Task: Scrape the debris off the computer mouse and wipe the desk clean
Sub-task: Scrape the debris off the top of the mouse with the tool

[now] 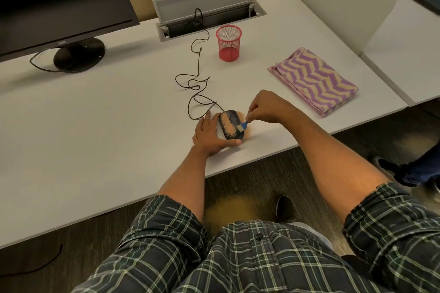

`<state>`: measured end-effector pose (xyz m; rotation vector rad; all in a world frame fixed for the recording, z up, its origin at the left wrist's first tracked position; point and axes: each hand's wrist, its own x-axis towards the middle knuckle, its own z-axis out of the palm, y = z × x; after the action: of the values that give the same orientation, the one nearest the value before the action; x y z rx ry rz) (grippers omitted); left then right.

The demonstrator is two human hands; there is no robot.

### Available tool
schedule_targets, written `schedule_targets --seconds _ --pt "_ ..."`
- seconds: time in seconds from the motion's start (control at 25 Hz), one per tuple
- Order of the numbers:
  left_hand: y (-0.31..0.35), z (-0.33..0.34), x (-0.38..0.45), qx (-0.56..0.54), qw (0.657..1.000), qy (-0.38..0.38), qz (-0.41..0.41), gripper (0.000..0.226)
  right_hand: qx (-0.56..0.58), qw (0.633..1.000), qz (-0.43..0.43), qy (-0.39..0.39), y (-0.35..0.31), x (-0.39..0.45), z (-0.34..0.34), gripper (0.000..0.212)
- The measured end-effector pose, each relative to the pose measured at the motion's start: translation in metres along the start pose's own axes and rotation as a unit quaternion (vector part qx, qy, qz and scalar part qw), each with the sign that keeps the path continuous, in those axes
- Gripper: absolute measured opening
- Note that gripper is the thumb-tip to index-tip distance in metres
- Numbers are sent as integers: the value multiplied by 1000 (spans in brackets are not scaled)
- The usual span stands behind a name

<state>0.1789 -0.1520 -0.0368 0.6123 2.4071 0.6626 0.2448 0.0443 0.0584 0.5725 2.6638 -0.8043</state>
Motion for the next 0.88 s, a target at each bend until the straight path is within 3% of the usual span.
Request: schedule_targets --seconds 0.88 --pt "-1 2 1 -3 1000 5 2 127 -3 999 -25 -33 2 1 -2 13"
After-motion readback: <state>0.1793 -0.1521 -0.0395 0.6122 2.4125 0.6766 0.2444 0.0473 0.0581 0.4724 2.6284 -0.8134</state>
